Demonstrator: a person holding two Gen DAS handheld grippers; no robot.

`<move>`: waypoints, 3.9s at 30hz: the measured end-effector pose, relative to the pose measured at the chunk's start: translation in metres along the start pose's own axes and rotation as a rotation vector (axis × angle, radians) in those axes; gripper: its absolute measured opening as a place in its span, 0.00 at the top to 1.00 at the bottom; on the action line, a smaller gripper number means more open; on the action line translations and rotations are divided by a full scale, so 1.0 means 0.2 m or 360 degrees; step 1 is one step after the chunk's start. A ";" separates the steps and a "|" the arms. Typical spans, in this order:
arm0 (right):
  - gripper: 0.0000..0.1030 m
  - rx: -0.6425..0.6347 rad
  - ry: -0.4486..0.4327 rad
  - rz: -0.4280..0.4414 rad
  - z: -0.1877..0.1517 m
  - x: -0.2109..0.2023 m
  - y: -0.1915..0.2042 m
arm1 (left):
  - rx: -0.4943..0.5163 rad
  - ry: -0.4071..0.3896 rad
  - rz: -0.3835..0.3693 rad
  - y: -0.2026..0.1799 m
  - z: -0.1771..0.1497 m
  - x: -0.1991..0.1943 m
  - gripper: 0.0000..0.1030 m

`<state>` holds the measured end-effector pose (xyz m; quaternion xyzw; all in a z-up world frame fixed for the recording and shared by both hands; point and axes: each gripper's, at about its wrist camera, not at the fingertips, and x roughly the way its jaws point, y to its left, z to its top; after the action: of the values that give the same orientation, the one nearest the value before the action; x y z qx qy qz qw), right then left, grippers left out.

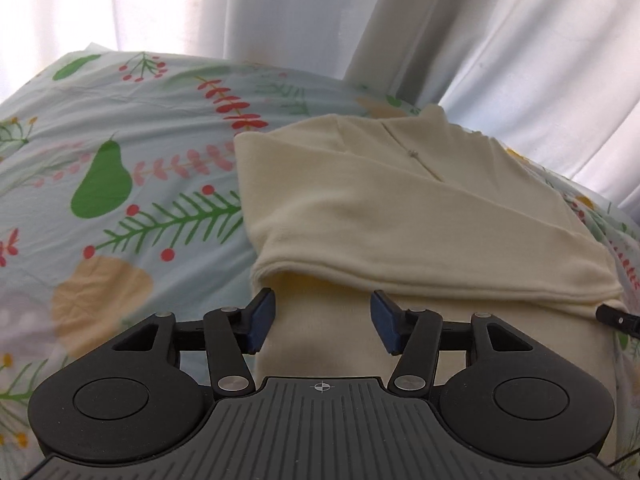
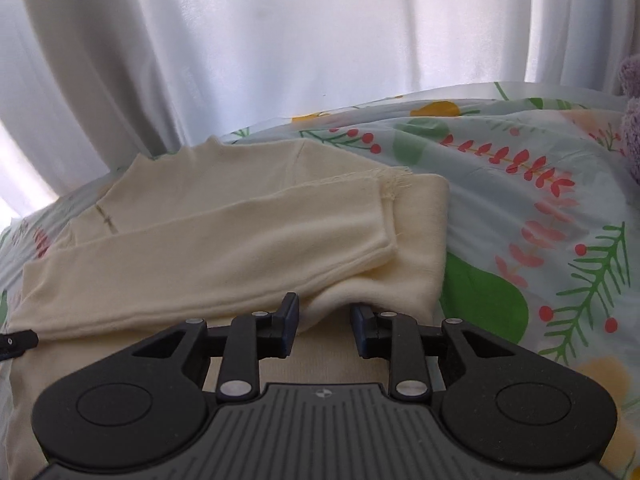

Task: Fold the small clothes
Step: 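Move both tools to the sweater hem and grasp it, then lift the hem with both tools and lay it toward the collar, then grasp the folded sweater edge with both tools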

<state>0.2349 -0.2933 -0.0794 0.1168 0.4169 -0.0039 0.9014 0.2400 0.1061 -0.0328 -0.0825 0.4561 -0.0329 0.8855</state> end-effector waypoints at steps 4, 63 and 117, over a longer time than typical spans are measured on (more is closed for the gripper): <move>0.34 -0.0212 -0.0110 0.0398 -0.17 -0.29 0.05 | 0.0036 -0.0006 -0.0046 0.04 -0.15 -0.26 0.33; 0.95 -0.0069 -0.0199 0.0244 -0.30 -0.49 -0.14 | 0.0043 -0.0068 -0.0138 0.05 -0.19 -0.22 0.90; 0.95 -0.0549 -0.0063 0.0143 -0.29 -0.33 -0.04 | 0.0282 -0.0110 -0.0288 0.03 -0.11 -0.20 0.91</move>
<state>0.1473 -0.2942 -0.0688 -0.0212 0.3880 0.1059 0.9153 0.1997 0.1141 -0.0146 -0.0460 0.4114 -0.1500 0.8979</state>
